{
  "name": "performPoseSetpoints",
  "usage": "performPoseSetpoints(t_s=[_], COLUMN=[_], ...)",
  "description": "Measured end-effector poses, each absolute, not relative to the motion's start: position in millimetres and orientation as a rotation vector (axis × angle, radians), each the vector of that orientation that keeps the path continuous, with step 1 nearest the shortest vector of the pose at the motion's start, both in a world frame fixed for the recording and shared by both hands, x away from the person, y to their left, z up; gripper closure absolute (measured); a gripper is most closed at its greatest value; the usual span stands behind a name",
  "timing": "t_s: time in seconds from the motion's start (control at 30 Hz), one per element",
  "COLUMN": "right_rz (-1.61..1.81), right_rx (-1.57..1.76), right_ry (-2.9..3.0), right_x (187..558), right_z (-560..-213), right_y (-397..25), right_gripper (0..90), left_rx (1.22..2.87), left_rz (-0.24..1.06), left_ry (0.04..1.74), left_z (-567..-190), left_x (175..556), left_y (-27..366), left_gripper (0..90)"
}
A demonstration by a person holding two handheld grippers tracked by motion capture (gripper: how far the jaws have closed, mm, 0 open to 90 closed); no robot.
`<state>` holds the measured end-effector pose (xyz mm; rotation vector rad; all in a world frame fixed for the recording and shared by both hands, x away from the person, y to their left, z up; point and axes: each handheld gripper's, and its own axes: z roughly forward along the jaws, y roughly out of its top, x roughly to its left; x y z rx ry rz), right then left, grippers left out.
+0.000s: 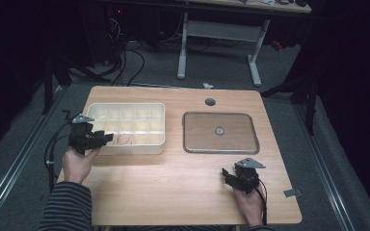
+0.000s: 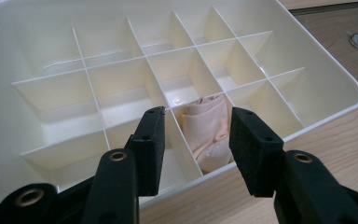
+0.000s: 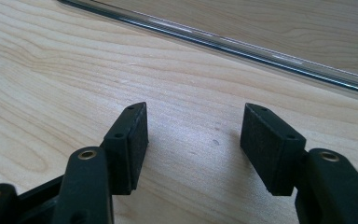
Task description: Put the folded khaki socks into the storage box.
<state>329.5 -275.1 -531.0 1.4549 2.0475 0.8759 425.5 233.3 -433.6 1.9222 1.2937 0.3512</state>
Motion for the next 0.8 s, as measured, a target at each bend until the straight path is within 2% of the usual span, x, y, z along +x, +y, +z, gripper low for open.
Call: performPoseSetpoints(t_s=[0.8], right_rz=[0.876], right_rx=[1.454], right_ry=[2.048], right_x=[329.5], right_z=[-531.0], right_y=[-275.2], right_gripper=[41.6], left_rx=[1.893], left_rz=[0.37], left_ry=[1.233], left_z=[-435.6], left_x=[390.2], left_y=[234.7], left_gripper=[51.9])
